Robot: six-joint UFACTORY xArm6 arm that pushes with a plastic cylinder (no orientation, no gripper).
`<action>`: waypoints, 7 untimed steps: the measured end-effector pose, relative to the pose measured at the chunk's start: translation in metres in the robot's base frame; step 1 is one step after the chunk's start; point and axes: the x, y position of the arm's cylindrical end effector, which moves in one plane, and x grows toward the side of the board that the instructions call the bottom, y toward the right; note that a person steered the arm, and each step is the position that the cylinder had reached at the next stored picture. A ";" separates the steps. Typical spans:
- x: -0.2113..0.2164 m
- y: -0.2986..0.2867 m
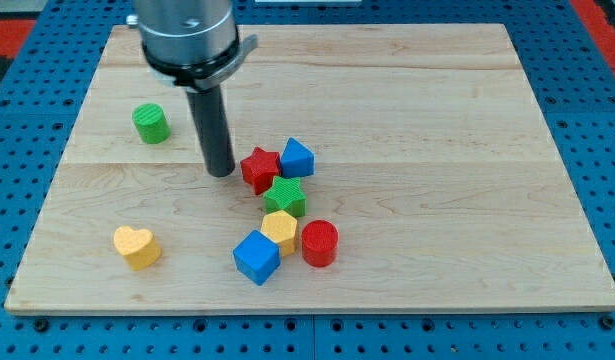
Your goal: Push red star into green star
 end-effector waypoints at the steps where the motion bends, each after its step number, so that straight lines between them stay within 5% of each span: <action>1: 0.006 -0.017; 3: -0.034 0.058; 7: 0.002 0.099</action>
